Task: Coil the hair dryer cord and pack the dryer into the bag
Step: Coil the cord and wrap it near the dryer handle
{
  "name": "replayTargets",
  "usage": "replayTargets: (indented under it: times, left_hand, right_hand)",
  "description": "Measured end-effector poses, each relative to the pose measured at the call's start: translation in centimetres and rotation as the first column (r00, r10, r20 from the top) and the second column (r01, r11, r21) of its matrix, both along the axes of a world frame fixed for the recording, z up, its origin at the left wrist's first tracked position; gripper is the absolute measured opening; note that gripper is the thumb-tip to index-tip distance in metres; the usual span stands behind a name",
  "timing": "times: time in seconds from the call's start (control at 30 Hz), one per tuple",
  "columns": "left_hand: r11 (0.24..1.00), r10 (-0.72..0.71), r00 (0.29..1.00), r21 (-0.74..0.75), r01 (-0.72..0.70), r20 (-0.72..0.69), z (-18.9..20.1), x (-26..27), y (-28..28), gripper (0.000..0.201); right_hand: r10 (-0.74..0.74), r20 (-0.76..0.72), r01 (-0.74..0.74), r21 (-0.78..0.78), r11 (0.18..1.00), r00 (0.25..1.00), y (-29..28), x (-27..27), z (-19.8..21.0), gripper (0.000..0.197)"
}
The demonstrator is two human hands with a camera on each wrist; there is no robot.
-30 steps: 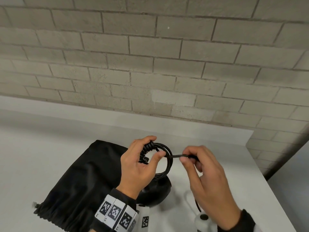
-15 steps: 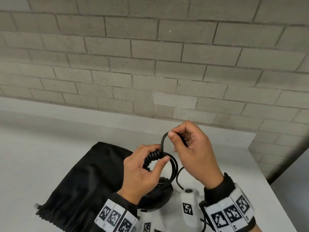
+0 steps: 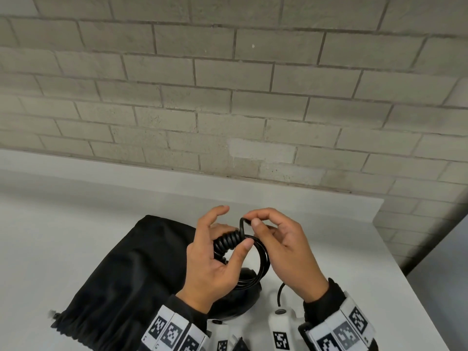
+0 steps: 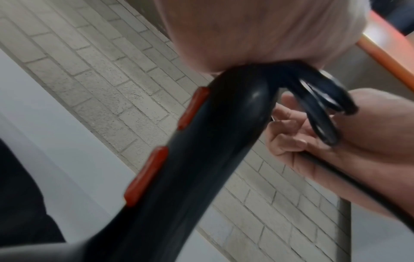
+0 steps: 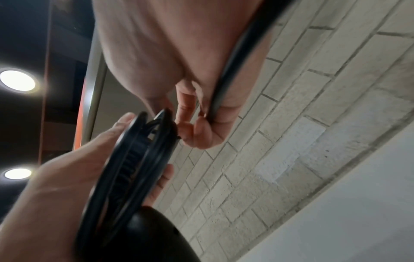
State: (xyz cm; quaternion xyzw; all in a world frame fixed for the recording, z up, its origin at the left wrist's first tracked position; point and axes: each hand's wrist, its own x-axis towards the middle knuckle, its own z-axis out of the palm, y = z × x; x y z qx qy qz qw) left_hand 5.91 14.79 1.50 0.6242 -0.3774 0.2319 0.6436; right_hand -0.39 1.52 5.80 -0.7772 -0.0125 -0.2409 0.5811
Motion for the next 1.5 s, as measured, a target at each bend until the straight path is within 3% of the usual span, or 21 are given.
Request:
replayTargets:
  times: [0.07, 0.17, 0.3, 0.43, 0.6, 0.73, 0.83, 1.03, 1.2, 1.3, 1.4, 1.5]
  left_hand:
    - [1.0, 0.0, 1.0, -0.006, 0.0, 0.005, 0.0, 0.0, 0.0, 0.049]
    - [1.0, 0.017, 0.999, -0.008, -0.017, 0.03, -0.1, 0.2, 0.0, 0.042]
    - [0.998, 0.043, 0.996, 0.039, -0.046, 0.072, -0.4, 0.4, 0.0, 0.027]
    - [0.997, 0.055, 0.995, 0.052, -0.059, 0.086, -0.2, 0.4, 0.0, 0.026]
    - [0.995, 0.052, 0.995, 0.081, -0.059, 0.086, 0.1, 0.6, 0.1, 0.024]
    - [0.995, -0.027, 0.999, 0.096, 0.025, 0.02, 0.2, 0.3, 0.2, 0.027]
    - [0.99, -0.041, 0.998, 0.138, 0.033, 0.05, 0.5, 0.4, 0.3, 0.021]
    - [0.975, -0.052, 0.994, 0.221, 0.03, 0.096, 1.0, 1.1, 0.8, 0.029]
    - [0.961, -0.049, 0.996, 0.275, 0.027, 0.074, 1.6, 1.8, 1.5, 0.024]
    - [0.94, -0.074, 0.997, 0.331, 0.076, -0.018, 2.3, 1.8, 1.8, 0.022]
    - [0.919, -0.132, 0.978, 0.351, 0.181, -0.159, 2.1, 1.6, 1.5, 0.023]
    - [0.934, -0.122, 0.977, 0.312, 0.172, -0.176, 1.5, 1.5, 1.3, 0.027]
  right_hand:
    - [0.1, -0.026, -0.099, 0.061, 0.993, 0.995, -0.2, -0.8, -0.5, 0.025]
    - [0.176, -0.1, -0.174, 0.029, 0.984, 0.979, -0.4, -1.6, -1.3, 0.04]
    - [0.16, -0.134, -0.159, 0.019, 0.987, 0.978, -0.4, -1.9, -1.5, 0.026]
    - [0.124, -0.141, -0.131, -0.042, 0.991, 0.982, -0.5, -1.9, -1.2, 0.005]
    - [0.193, -0.17, -0.21, -0.089, 0.974, 0.966, -0.9, -2.1, -1.0, 0.009]
    - [0.213, -0.178, -0.235, -0.112, 0.966, 0.961, -1.5, -2.0, -0.8, 0.007]
    - [0.192, -0.182, -0.223, -0.168, 0.96, 0.964, -1.7, -1.9, -0.5, 0.007]
    - [0.2, -0.169, -0.237, -0.239, 0.942, 0.965, -2.1, -1.5, -0.1, 0.008]
    - [0.155, -0.131, -0.191, -0.335, 0.923, 0.979, -2.3, -0.8, -0.3, 0.005]
    - [0.124, -0.105, -0.154, -0.349, 0.924, 0.987, -2.3, -0.5, -0.6, 0.003]
    - [0.107, -0.083, -0.128, -0.32, 0.939, 0.991, -2.0, -0.3, -0.7, 0.002]
    - [0.117, -0.063, -0.13, -0.254, 0.958, 0.991, -1.5, -0.4, -0.7, 0.005]
